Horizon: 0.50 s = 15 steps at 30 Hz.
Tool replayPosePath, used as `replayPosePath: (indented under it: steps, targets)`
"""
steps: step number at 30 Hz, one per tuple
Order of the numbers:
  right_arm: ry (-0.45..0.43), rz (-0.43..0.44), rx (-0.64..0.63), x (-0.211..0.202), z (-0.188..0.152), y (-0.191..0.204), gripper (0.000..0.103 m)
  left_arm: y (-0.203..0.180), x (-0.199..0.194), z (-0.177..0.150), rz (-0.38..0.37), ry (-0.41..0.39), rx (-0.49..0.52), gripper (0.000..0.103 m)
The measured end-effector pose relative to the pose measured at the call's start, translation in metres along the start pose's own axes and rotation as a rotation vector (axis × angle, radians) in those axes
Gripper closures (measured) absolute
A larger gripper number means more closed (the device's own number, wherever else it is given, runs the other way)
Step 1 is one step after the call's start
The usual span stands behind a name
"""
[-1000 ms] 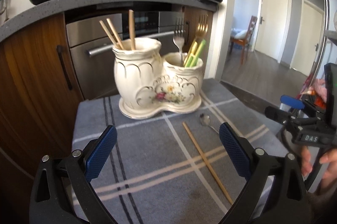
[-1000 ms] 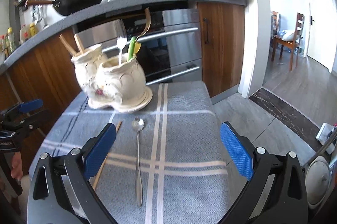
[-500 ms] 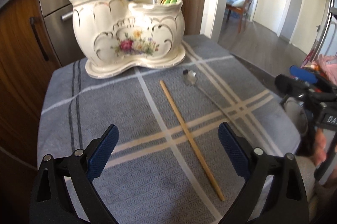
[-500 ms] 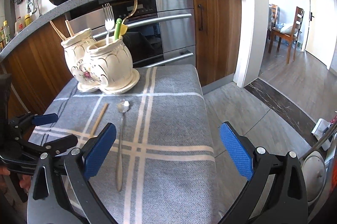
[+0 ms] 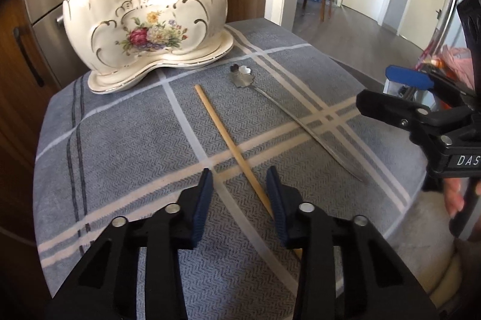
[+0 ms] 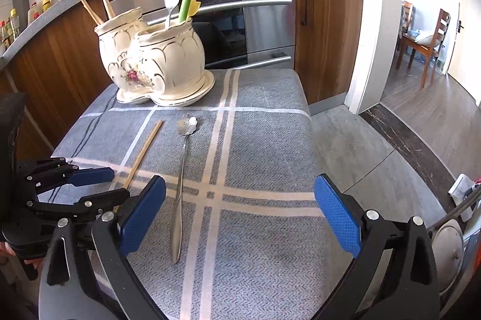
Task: Organize utensils
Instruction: 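Move left tool to the last chopstick while right tool moves to the silver spoon, then grasp chopstick with left tool while right tool grasps the silver spoon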
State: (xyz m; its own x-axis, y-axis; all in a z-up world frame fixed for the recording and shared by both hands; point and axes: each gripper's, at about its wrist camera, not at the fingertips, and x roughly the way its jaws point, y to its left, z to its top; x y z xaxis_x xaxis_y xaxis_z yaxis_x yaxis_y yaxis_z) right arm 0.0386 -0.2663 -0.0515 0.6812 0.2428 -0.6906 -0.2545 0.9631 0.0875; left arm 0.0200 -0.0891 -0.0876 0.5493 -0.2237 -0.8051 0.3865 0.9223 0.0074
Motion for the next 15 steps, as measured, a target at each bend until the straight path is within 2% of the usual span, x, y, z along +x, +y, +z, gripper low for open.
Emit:
replayPosePath:
  steps: [1,2,3,7,10,15]
  targets:
    - [0.005,0.004,-0.001,0.001,0.0,0.001,0.006,-0.002,0.001,0.0,0.007,0.001,0.015,0.074]
    - [0.011,0.013,-0.002,0.002,-0.001,0.002,0.006,-0.005,0.002,0.001,0.003,0.002,0.036,0.081]
    - [0.016,0.02,-0.003,0.003,-0.001,0.002,0.006,-0.006,0.002,0.001,-0.018,0.003,0.048,0.092]
    - [0.051,0.078,0.003,0.012,0.002,0.008,0.01,-0.002,-0.001,0.001,-0.043,0.007,0.075,0.093]
    - [0.072,0.078,-0.03,0.024,0.009,0.016,0.019,0.006,-0.003,0.001,-0.046,0.023,0.074,0.097]
    - [0.133,0.096,-0.042,0.048,0.019,0.028,0.046,0.022,-0.008,0.002,-0.01,0.061,0.077,0.098]
